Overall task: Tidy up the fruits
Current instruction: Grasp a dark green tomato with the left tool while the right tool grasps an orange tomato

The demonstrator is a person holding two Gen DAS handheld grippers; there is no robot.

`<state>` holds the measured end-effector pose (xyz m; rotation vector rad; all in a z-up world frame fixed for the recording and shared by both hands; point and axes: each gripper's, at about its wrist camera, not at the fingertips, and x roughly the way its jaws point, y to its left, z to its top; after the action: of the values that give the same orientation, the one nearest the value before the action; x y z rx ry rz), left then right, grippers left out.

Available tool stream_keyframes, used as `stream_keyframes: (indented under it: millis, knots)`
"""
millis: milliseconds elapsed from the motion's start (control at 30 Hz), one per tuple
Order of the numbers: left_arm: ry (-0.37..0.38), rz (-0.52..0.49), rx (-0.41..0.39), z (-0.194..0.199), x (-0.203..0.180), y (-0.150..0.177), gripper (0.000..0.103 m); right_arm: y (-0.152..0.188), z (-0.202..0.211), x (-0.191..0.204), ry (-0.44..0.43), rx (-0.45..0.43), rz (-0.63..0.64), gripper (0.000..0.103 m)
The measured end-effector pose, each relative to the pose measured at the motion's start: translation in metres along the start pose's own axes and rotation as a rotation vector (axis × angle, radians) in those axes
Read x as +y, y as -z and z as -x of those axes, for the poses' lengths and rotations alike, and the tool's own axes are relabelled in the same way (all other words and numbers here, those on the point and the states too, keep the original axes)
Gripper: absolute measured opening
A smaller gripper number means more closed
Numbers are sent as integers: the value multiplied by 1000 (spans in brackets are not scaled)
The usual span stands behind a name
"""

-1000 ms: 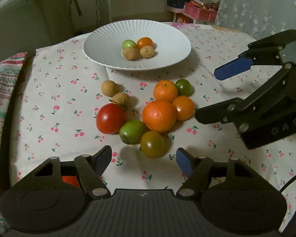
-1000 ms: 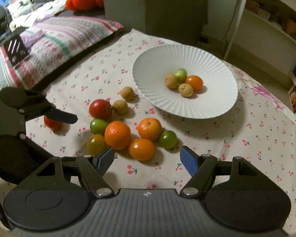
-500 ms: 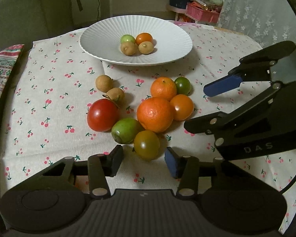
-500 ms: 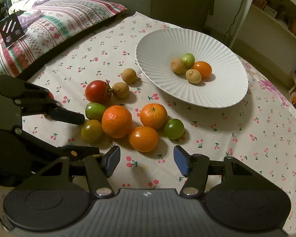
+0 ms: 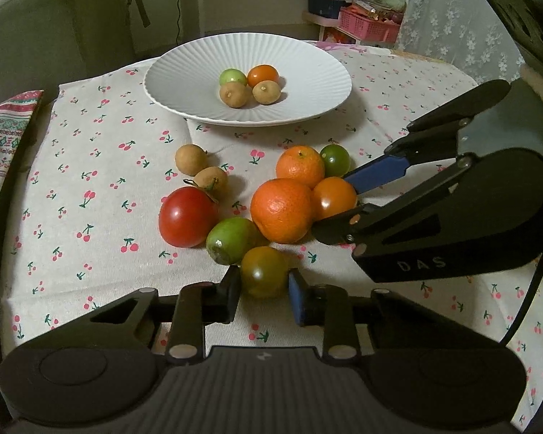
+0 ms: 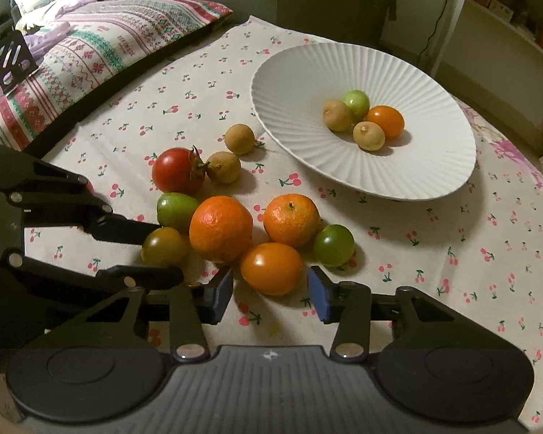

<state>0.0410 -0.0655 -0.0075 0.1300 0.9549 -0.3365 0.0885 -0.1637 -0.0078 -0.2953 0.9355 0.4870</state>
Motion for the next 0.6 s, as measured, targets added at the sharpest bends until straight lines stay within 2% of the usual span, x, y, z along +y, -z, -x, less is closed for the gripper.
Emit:
stream_keyframes:
  millis: [133, 600]
  knots:
    - [11, -3, 2, 0, -1, 0, 14, -1, -1, 0, 0, -5, -4, 35]
    - [20, 17, -13, 8, 2, -3, 14, -3, 3, -3, -11, -8, -32, 34]
